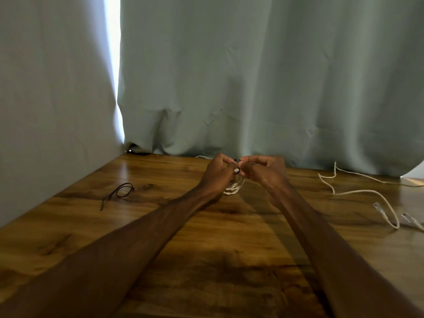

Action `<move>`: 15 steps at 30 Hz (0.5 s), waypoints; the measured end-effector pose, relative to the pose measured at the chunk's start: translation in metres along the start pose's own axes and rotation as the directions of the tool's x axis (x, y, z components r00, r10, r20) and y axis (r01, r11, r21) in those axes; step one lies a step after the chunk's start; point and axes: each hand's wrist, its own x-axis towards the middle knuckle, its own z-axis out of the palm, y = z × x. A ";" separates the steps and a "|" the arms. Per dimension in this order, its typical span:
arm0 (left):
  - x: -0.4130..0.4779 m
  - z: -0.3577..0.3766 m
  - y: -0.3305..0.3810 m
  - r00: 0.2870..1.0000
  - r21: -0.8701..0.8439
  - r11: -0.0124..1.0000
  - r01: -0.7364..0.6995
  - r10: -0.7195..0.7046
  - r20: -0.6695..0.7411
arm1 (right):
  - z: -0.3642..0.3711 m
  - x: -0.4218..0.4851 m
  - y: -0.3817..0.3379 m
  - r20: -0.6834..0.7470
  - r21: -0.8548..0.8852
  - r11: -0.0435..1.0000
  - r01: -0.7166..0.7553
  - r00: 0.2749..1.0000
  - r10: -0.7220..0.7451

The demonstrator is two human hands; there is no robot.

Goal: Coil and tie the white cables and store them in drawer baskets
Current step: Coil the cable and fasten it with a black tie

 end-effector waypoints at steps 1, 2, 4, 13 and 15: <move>0.001 0.000 0.000 1.000 0.011 1.000 -0.001 0.001 -0.007 | 0.001 -0.001 -0.001 0.004 0.020 1.000 -0.016 1.000 0.016; 0.002 -0.001 0.001 1.000 0.019 1.000 -0.001 0.001 -0.010 | 0.001 -0.002 -0.003 0.008 0.044 0.998 -0.037 0.999 0.037; 0.002 -0.003 0.002 1.000 0.027 1.000 0.004 -0.004 -0.013 | 0.003 -0.003 -0.004 0.028 0.083 0.994 -0.076 0.997 0.074; -0.004 0.001 0.007 0.999 0.056 0.998 -0.016 0.019 -0.045 | 0.003 -0.005 -0.008 0.056 0.072 0.988 -0.140 0.989 0.136; -0.004 0.001 0.007 0.998 0.090 0.995 -0.041 0.046 -0.053 | 0.002 -0.005 -0.009 0.049 0.108 0.979 -0.170 0.985 0.166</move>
